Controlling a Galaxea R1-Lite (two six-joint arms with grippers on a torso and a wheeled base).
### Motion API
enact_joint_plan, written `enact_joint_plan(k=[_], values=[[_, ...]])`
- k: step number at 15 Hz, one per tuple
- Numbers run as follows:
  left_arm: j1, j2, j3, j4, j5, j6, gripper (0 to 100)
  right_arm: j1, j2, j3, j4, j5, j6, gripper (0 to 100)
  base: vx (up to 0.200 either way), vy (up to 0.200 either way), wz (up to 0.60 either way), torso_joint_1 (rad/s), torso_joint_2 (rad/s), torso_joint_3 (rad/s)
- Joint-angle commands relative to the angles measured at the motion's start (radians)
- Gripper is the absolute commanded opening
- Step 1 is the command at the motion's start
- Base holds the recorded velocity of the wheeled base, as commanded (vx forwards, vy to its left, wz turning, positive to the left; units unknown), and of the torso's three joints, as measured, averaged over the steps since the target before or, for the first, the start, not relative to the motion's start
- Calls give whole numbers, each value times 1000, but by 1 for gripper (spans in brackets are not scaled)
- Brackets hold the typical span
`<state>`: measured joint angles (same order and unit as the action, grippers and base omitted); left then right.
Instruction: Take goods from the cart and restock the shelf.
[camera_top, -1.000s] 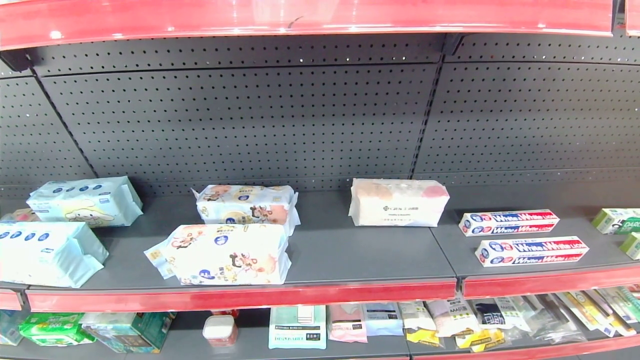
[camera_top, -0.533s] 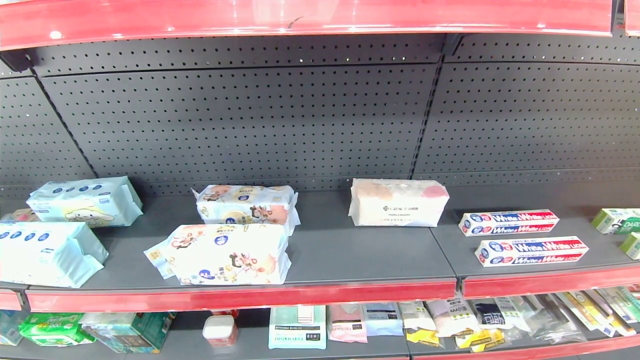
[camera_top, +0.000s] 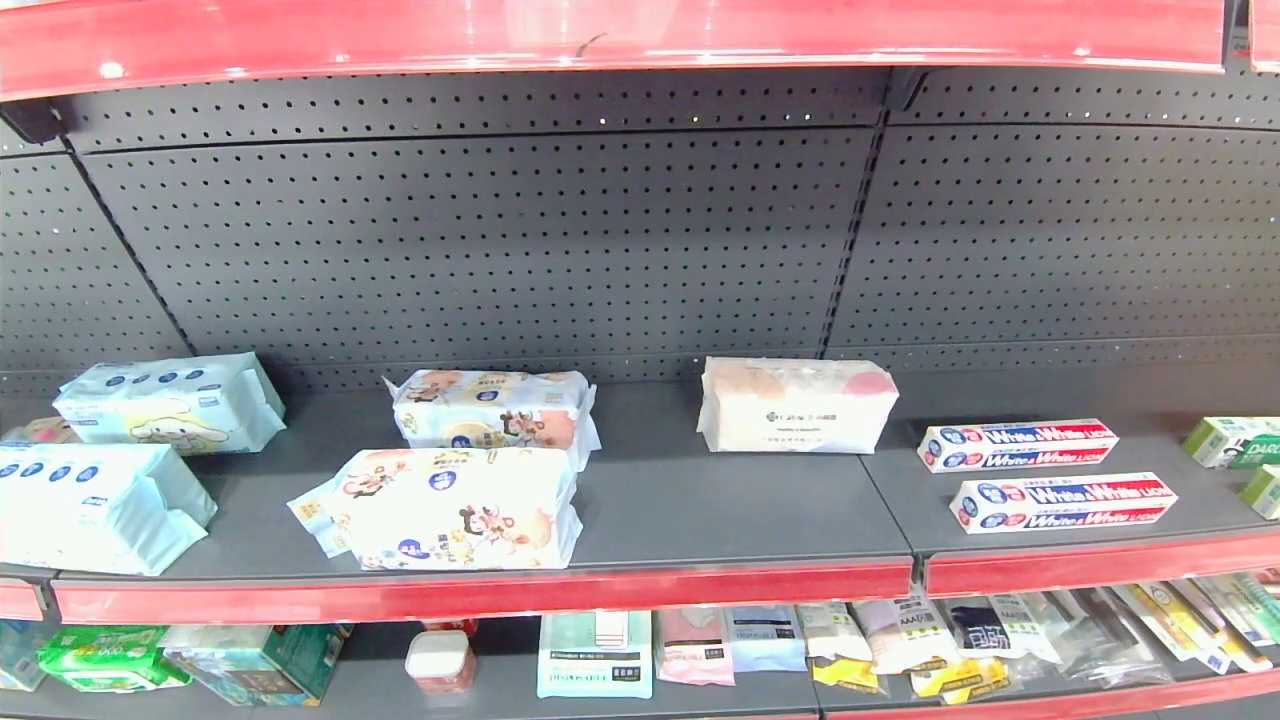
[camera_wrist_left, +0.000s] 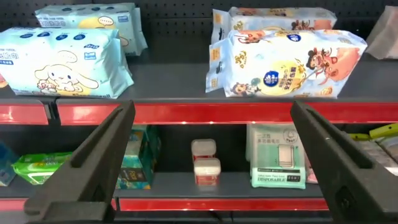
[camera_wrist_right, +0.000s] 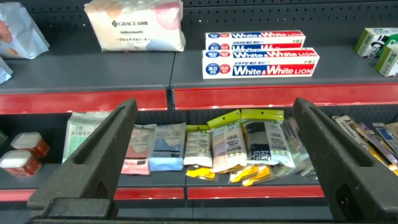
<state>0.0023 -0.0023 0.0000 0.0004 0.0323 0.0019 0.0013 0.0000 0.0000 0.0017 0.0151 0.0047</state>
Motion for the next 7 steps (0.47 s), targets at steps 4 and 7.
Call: enact_joint_plan(k=[4,7], values=[[-1,2,-2,0,0,1,100,0,2,0,1,3,-3,100,0,0,0,0,0,0],[-1,2,0,0,0,1,100,0,2,0,0,2,-2,100,0,0,0,0,0,0]])
